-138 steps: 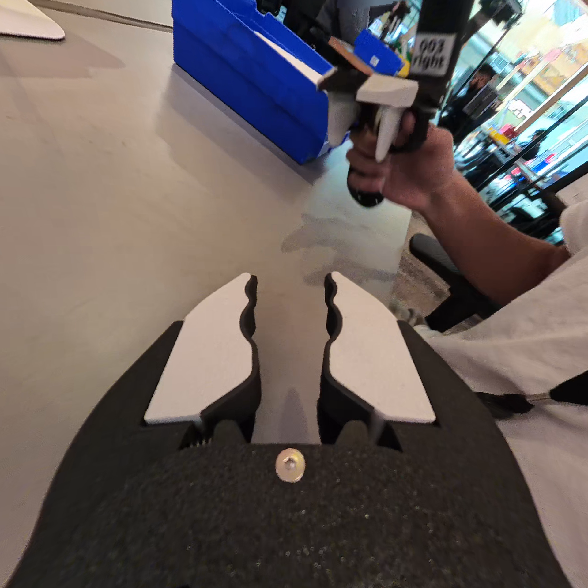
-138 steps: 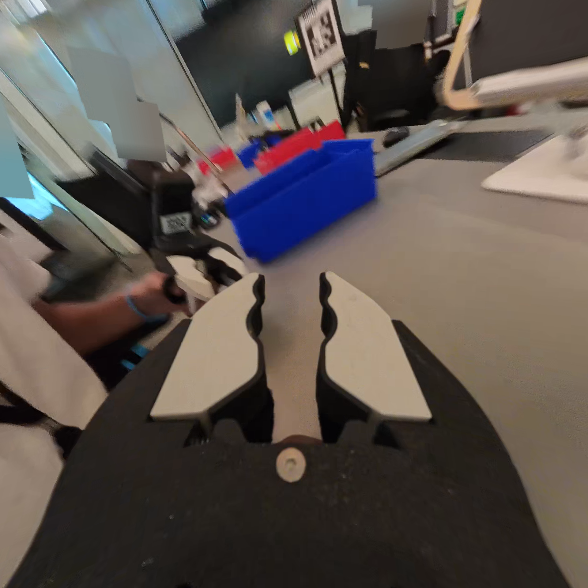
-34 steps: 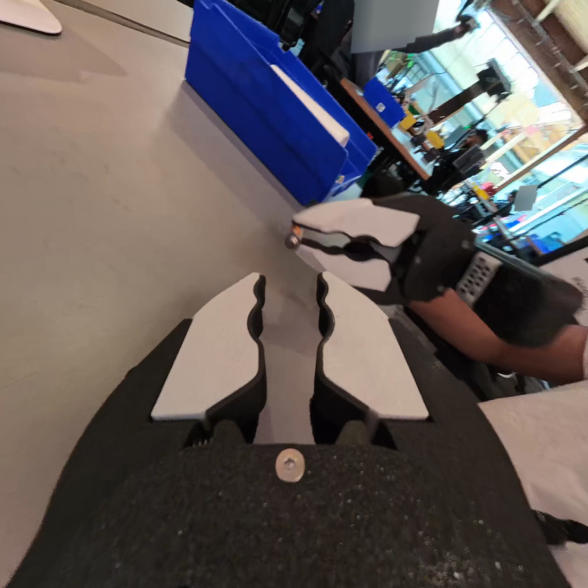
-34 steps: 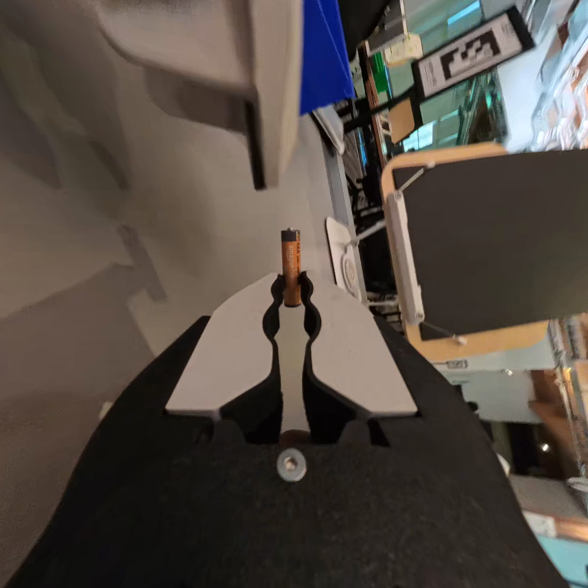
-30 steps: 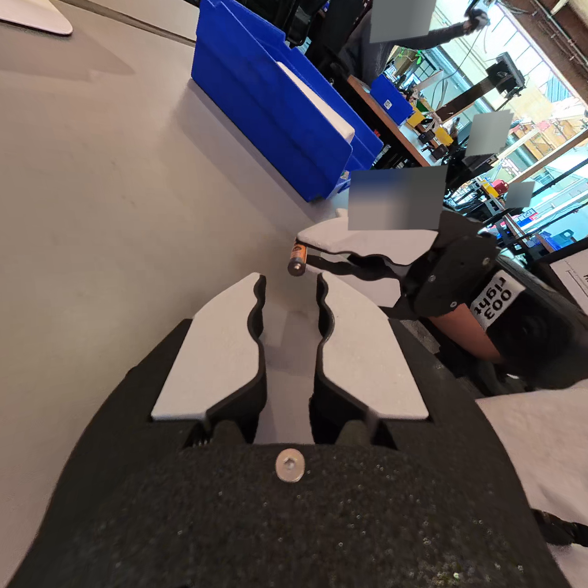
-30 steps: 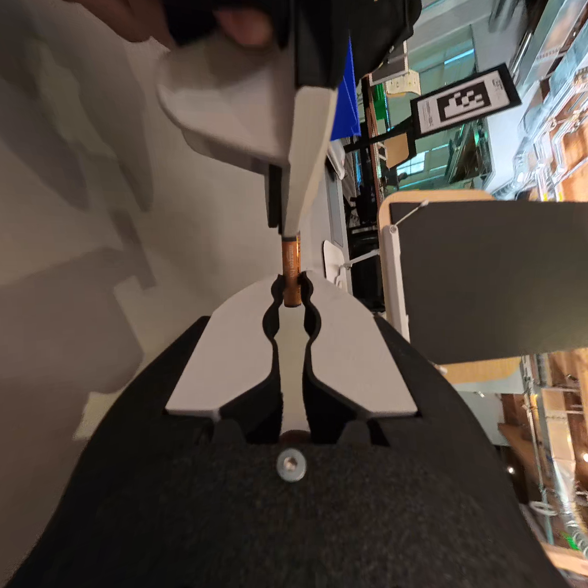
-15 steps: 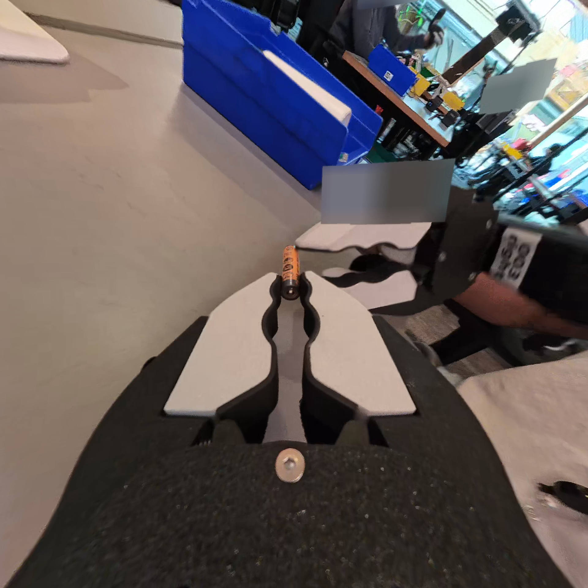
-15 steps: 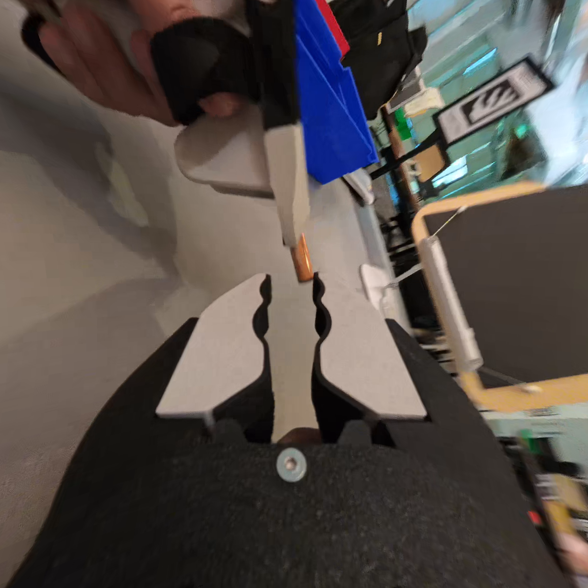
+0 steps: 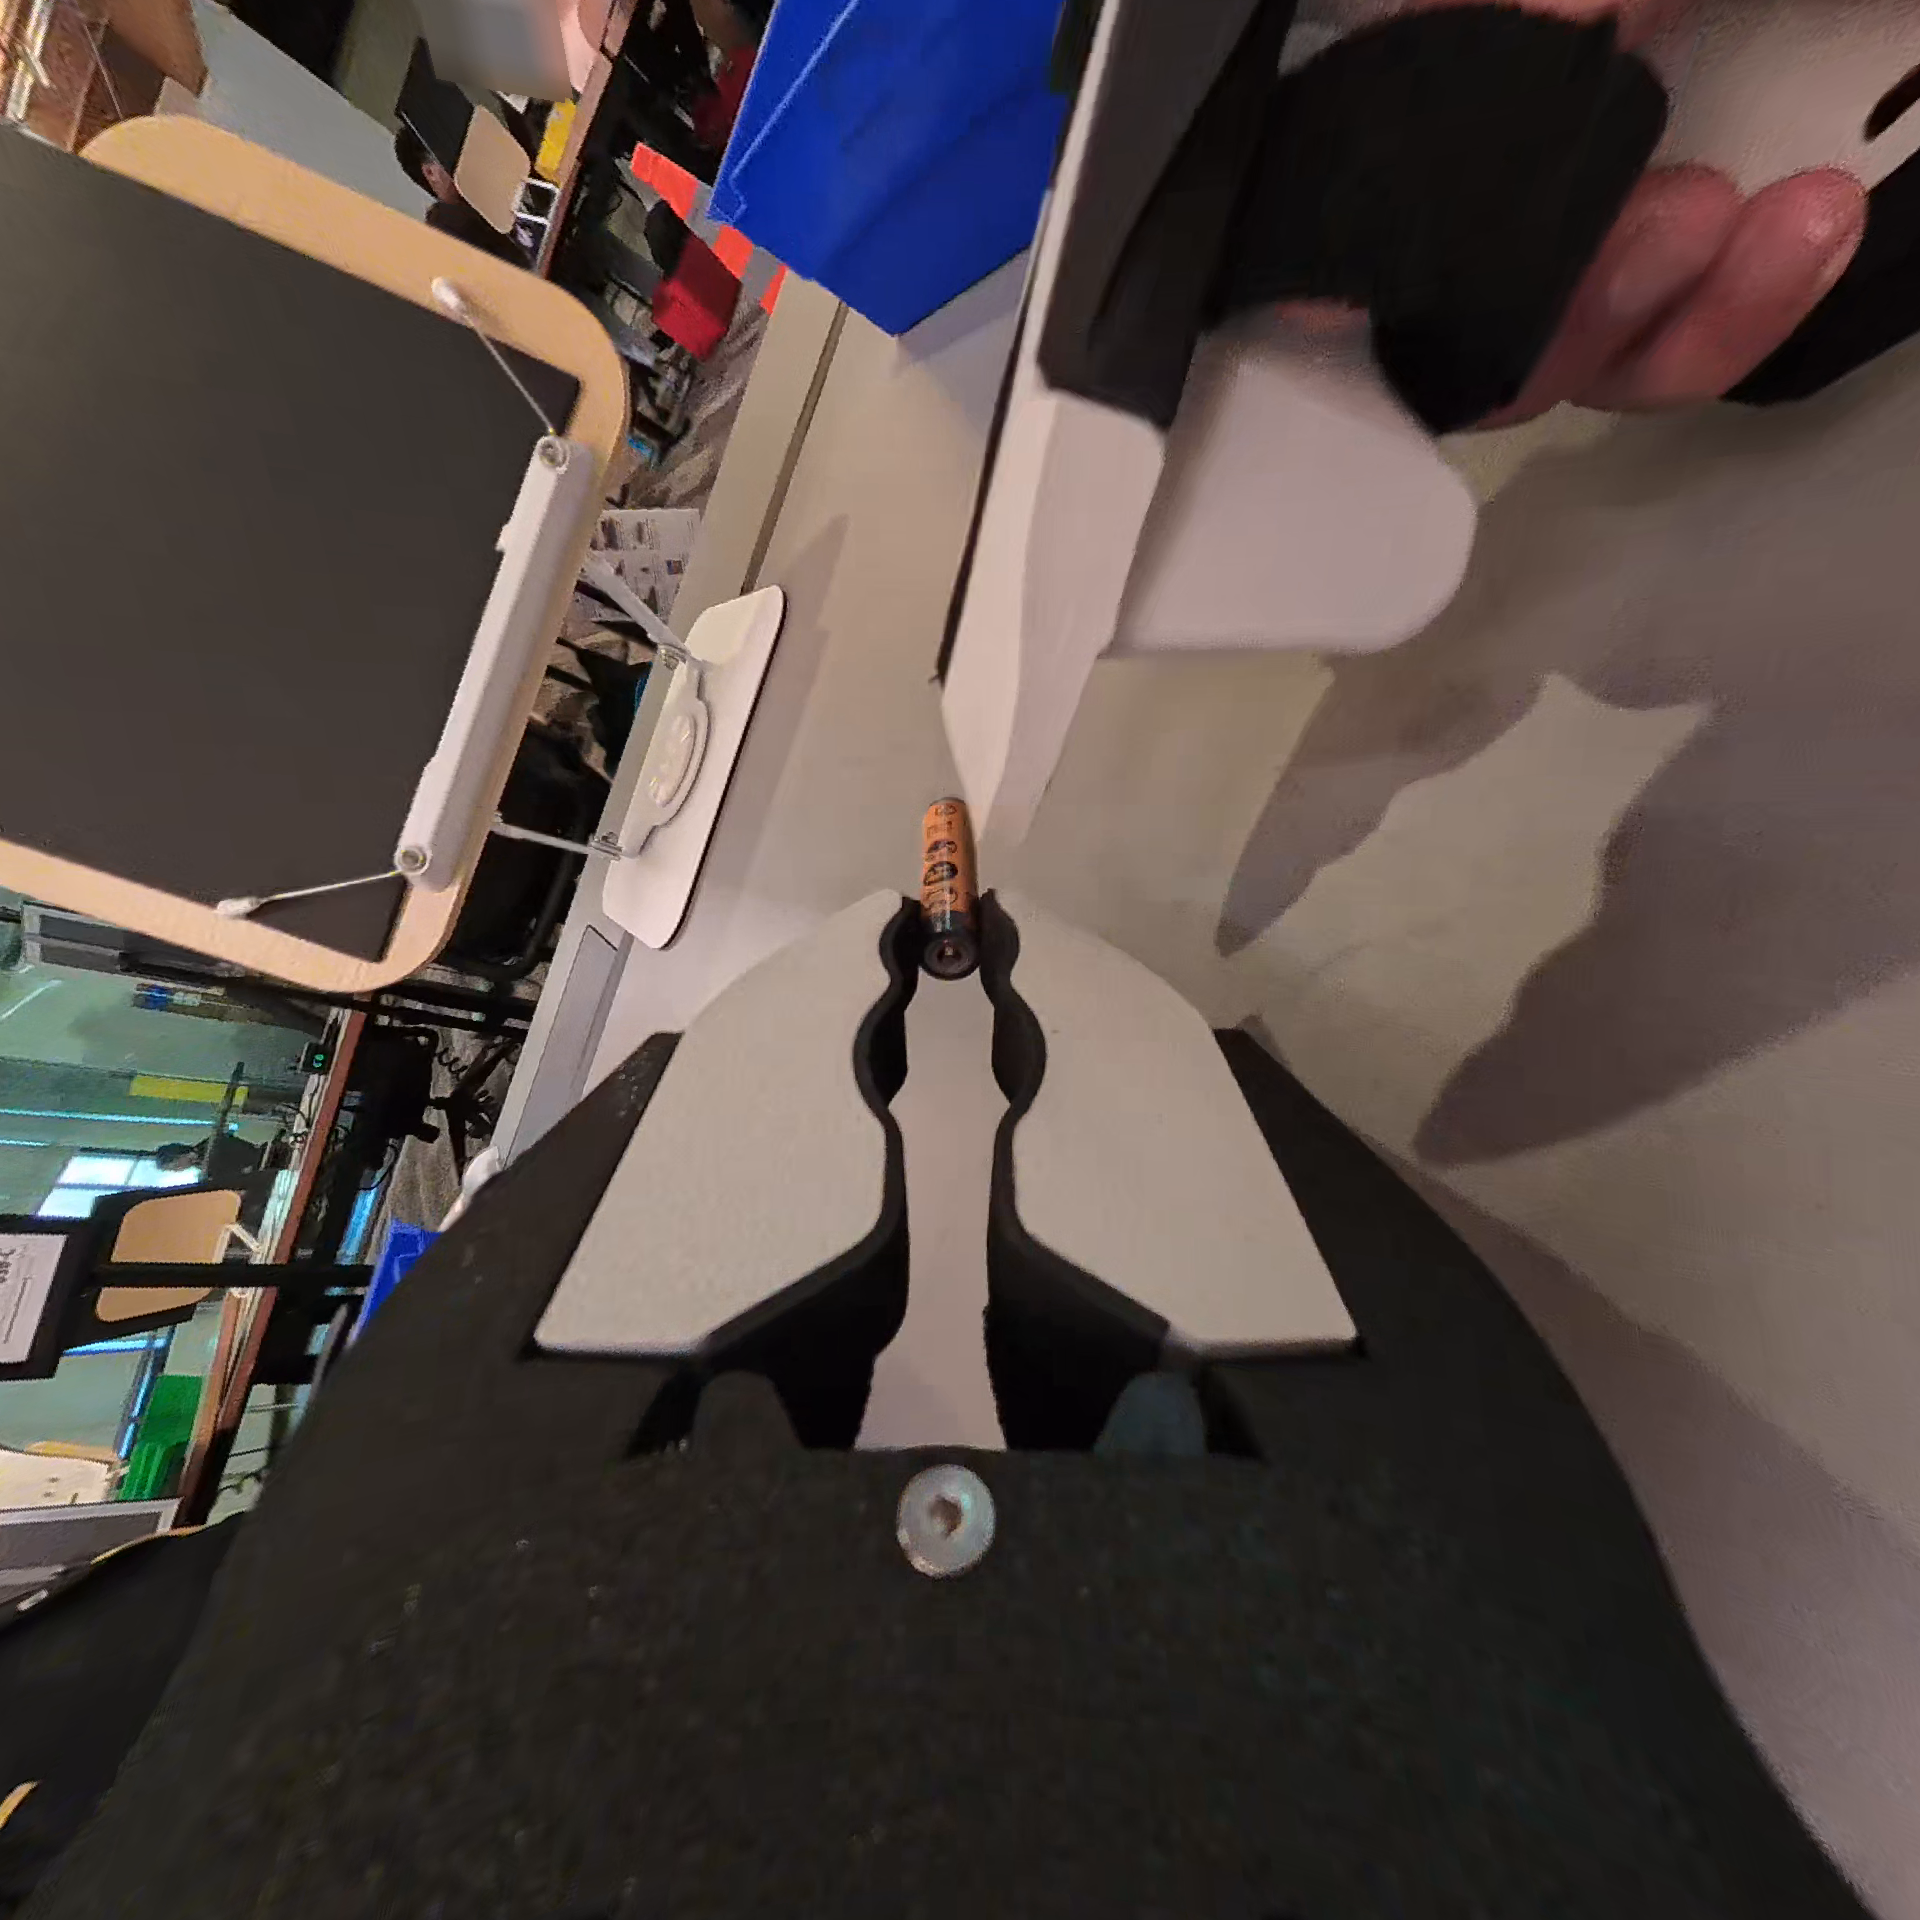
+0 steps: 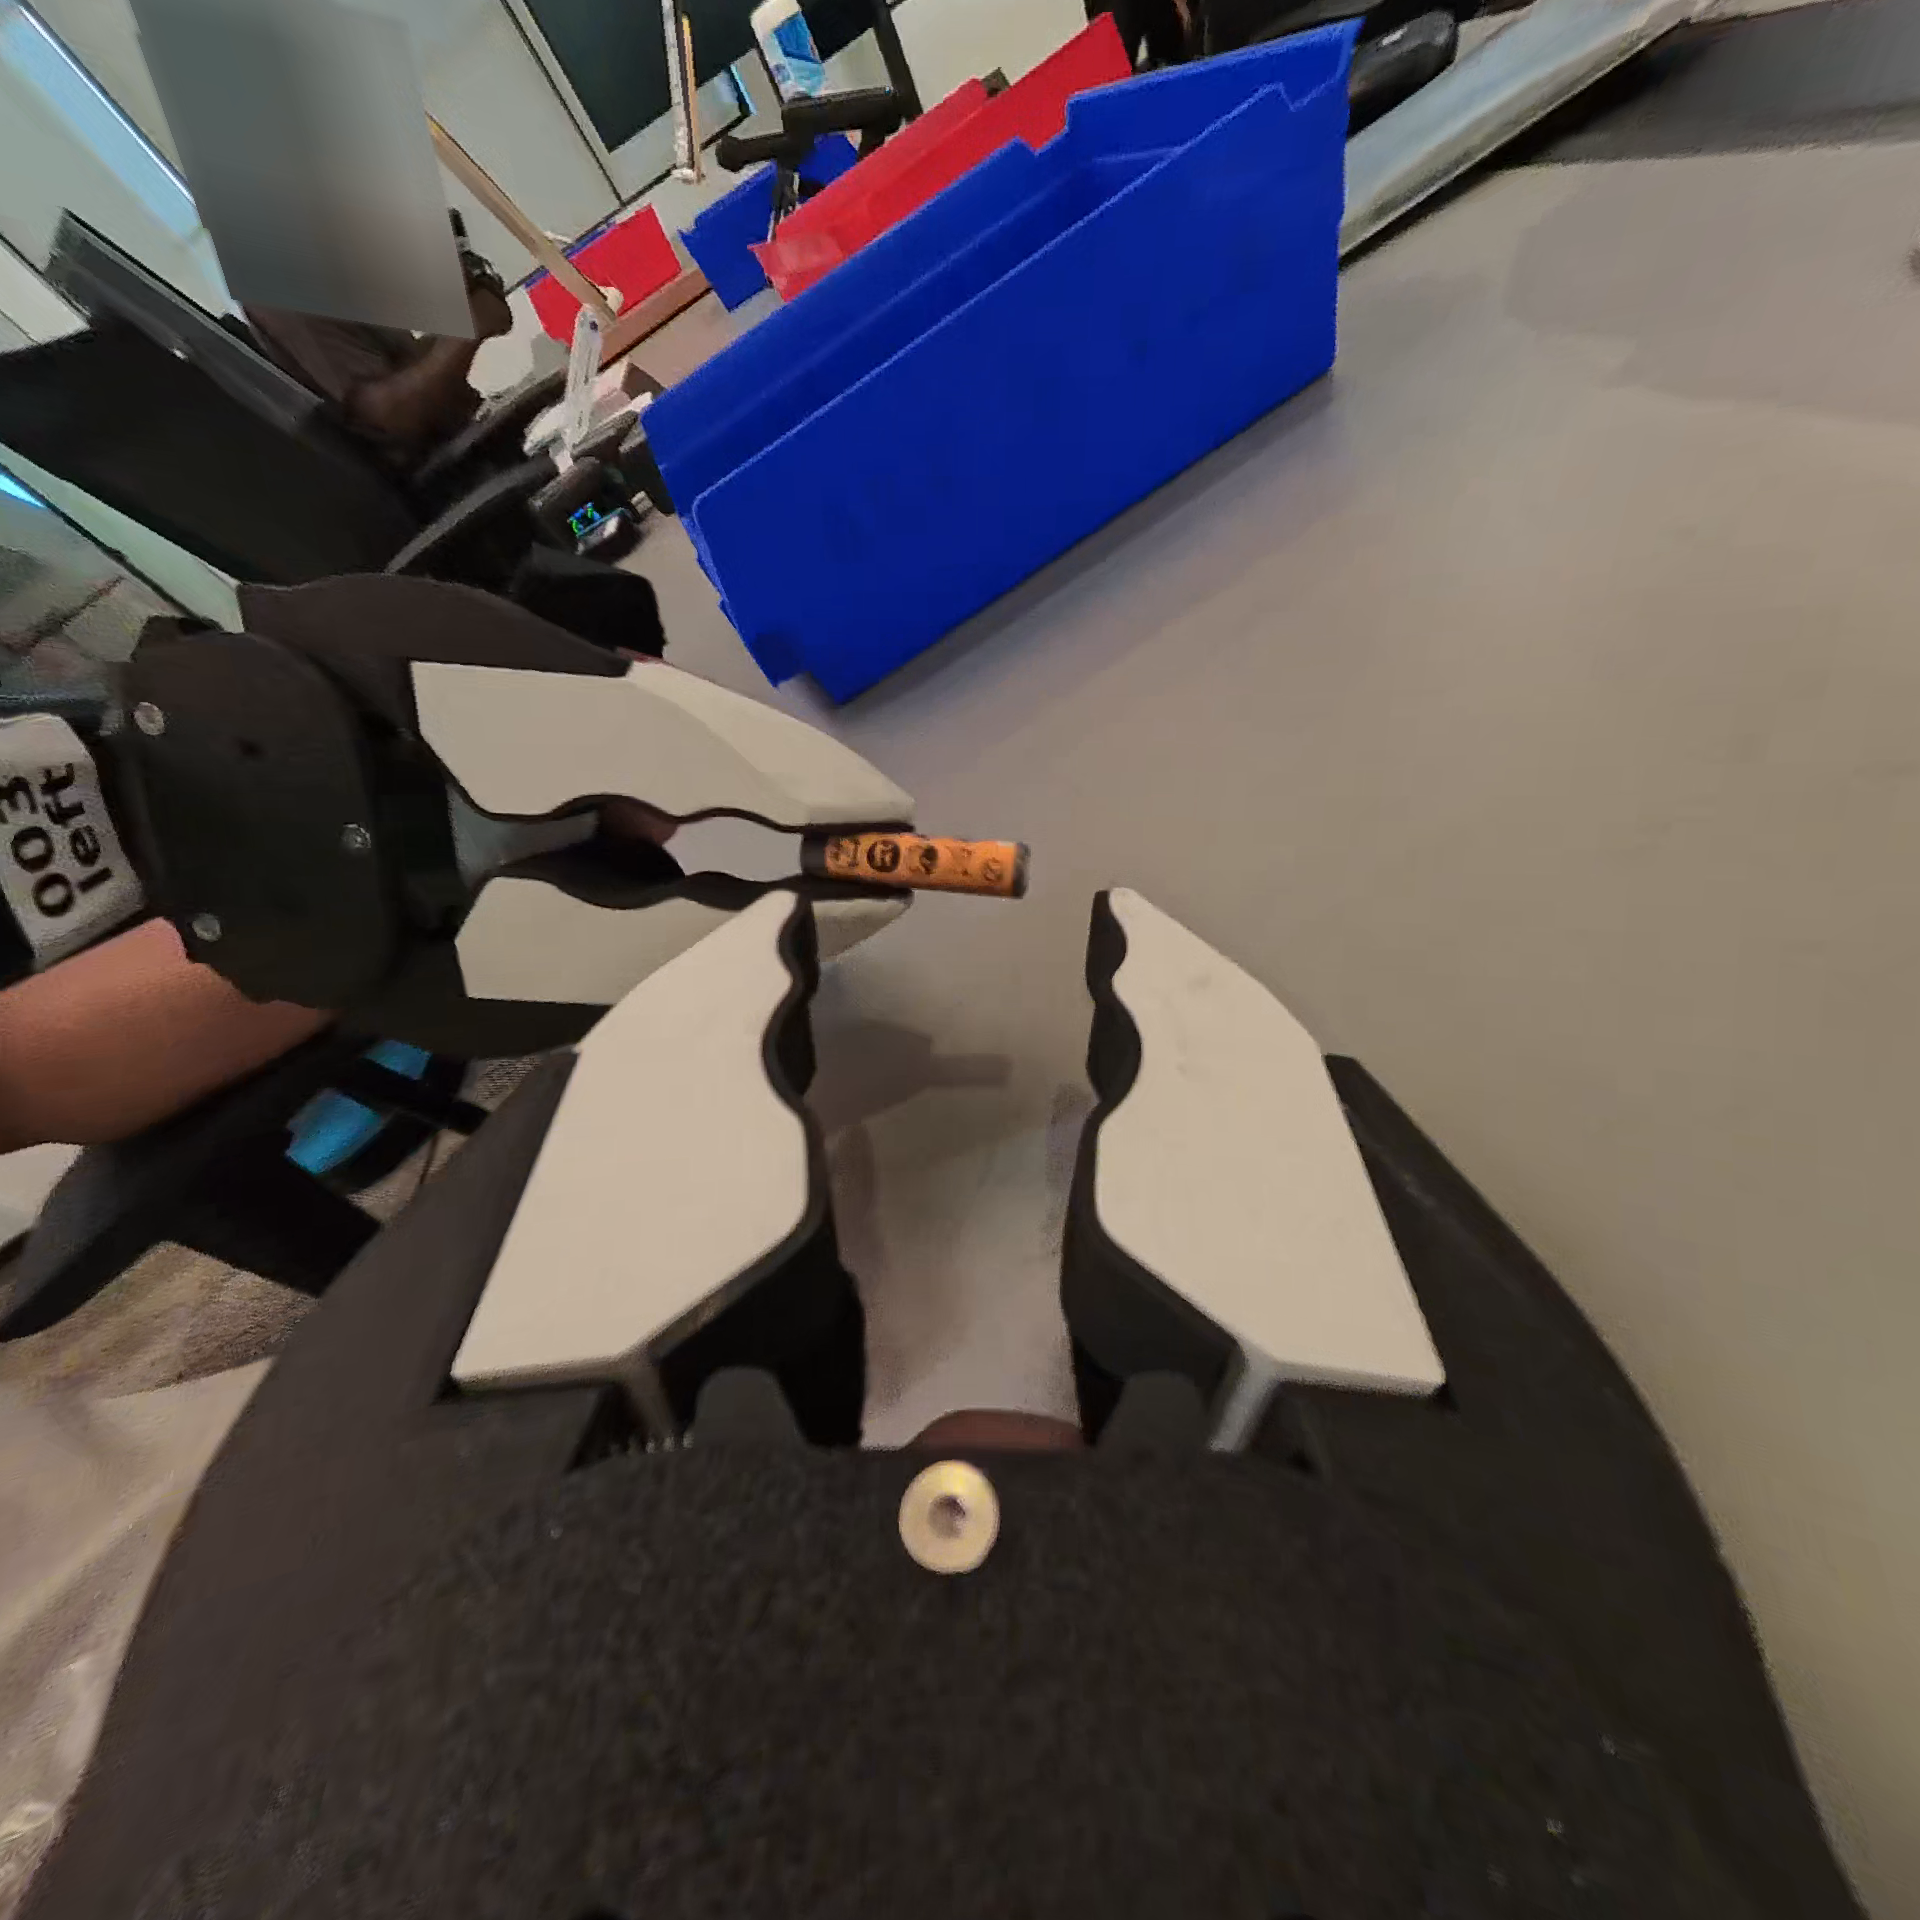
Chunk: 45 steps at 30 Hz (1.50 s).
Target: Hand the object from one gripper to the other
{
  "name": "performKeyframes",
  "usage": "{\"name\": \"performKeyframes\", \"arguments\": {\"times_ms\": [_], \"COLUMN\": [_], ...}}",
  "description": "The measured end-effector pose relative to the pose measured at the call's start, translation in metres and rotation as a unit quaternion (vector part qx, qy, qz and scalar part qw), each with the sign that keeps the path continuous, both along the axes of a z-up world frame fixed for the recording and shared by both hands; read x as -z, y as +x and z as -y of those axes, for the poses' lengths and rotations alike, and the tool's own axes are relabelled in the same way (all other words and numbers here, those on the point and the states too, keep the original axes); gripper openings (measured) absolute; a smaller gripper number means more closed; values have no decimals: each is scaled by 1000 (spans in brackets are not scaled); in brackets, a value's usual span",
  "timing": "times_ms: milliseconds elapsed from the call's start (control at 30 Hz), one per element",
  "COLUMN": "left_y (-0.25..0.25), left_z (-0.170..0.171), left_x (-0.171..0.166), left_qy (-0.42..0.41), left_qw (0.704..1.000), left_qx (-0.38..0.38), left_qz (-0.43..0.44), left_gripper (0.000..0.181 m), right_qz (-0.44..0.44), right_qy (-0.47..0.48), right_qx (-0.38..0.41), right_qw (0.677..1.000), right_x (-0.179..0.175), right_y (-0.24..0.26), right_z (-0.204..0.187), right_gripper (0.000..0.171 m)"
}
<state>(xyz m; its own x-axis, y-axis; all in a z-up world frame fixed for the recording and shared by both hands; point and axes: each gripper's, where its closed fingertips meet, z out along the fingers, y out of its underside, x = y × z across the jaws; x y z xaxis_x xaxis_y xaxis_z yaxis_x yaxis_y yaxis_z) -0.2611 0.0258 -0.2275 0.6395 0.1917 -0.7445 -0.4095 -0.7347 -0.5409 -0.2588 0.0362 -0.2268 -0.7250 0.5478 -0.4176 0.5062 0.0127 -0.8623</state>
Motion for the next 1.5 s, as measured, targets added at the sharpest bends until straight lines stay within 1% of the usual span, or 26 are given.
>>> {"name": "performKeyframes", "arguments": {"times_ms": [133, 267, 300, 333, 400, 433, 500, 600, 700, 767, 800, 833, 900, 967, 1033, 1167, 1267, 1433, 1467, 1500], "left_y": [1, 5, 8, 10, 9, 9, 8, 9, 12, 11, 9, 9, 11, 11, 9, 12, 12, 13, 13, 13], "left_z": [-1, -3, -5, -6, -7, -7, -7, -7, -8, -7, -6, -6, -7, -8, -8, -11, -11, -11, -11, -12], "left_x": [3, -1, -3, -4, -4, -3, -1, 0, 1, 2, 1, 1, 0, 0, 0, 5, 4, 5, 5, 5], "left_qy": [-13, -4, 1, 3, -9, -19, -32, -38, -39, -38, -38, -32, -19, -24, -33, -39, -44, -40, -38, -38], "left_qw": [1000, 1000, 1000, 999, 999, 999, 998, 997, 997, 997, 997, 998, 999, 999, 998, 998, 997, 998, 998, 998], "left_qx": [-1, 14, 20, 25, 12, 7, 4, 8, 11, 9, 4, 8, 11, 7, 5, 8, 7, 8, 10, 14], "left_qz": [-13, -16, -18, -20, -32, -42, -58, -62, -62, -60, -60, -57, -43, -41, -58, -52, -62, -51, -53, -54], "left_gripper": [10, 11, 11, 11, 11, 11, 11, 11, 11, 11, 11, 11, 11, 11, 11, 11, 11, 11, 12, 11], "right_qz": [-3, 11, 13, 14, 14, 12, 5, 14, 21, 30, 32, 37, 52, 48, 45, 32, 24, 48, 49, 55], "right_qy": [-2, -38, -47, -47, -45, -43, -28, -30, -26, -32, -35, -47, -67, -62, -53, -24, -10, -35, -39, -41], "right_qx": [-14, -37, -36, -30, -31, -38, -35, -35, -44, -44, -37, -40, -50, -45, -50, -54, -43, -55, -64, -70], "right_qw": [1000, 999, 998, 998, 998, 998, 999, 999, 999, 998, 998, 997, 995, 996, 996, 998, 999, 997, 996, 995], "right_x": [-1, -3, -4, -3, -2, -3, -1, 0, 3, 3, 3, 1, -1, 0, 1, 7, 8, 9, 8, 8], "right_y": [5, 8, 7, 5, 5, 7, 7, 8, 10, 10, 7, 7, 7, 6, 8, 14, 13, 14, 16, 17], "right_z": [10, 10, 9, 8, 8, 9, 9, 13, 13, 11, 6, 4, 2, 2, 5, 17, 18, 18, 19, 19], "right_gripper": [48, 49, 51, 51, 49, 44, 45, 50, 49, 44, 30, 25, 22, 25, 37, 57, 56, 52, 45, 45]}}
